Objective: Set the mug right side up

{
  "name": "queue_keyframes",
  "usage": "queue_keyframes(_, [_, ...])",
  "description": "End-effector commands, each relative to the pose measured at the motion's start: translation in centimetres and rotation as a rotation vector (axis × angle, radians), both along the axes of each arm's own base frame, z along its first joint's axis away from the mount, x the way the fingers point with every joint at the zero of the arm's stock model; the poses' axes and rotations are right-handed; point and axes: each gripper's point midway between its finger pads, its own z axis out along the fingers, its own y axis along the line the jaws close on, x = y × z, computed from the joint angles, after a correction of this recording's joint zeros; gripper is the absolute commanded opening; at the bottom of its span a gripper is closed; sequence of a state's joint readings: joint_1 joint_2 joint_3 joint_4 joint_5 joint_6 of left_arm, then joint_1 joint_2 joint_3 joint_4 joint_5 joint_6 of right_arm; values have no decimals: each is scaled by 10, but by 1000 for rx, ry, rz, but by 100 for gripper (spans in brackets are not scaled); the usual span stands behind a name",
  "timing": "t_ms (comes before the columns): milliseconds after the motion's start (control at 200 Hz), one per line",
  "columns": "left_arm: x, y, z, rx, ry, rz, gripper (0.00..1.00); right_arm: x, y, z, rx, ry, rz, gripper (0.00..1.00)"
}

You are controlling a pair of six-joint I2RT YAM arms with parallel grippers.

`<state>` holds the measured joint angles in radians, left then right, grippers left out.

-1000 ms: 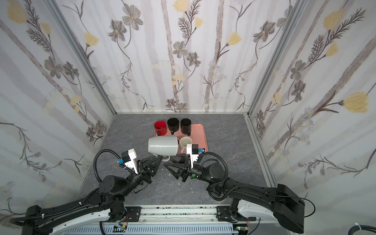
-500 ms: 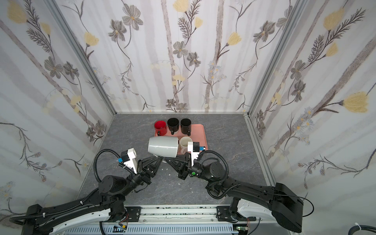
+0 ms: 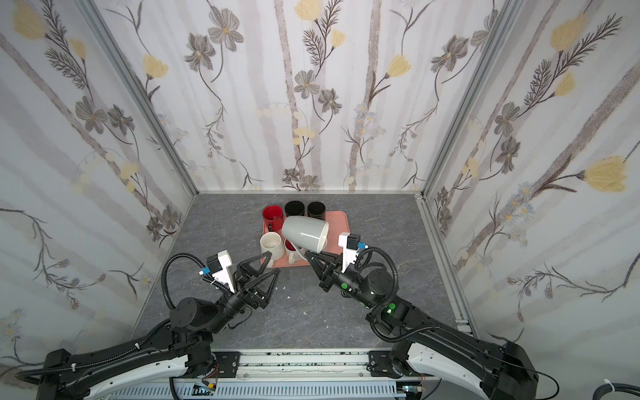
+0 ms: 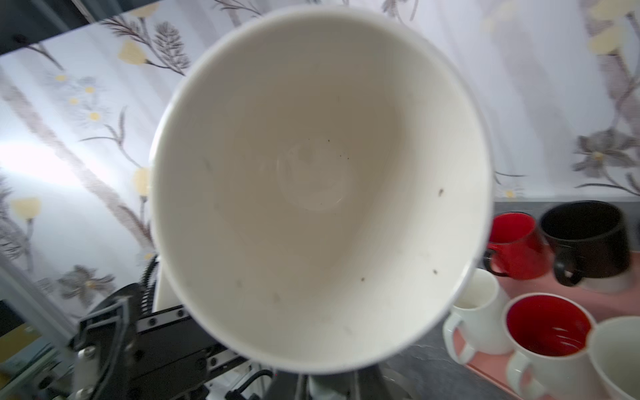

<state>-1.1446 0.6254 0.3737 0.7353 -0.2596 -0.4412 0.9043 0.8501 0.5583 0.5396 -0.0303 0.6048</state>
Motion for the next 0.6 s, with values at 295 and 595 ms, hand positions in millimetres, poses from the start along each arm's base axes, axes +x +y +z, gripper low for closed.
queue_keyframes(295, [12,23,-26,41,72,117,100,144,-109,-119,-608,408,-457,0])
queue_keyframes(595, [12,35,-30,51,87,144,100,220,-110,-169,-927,495,-509,0])
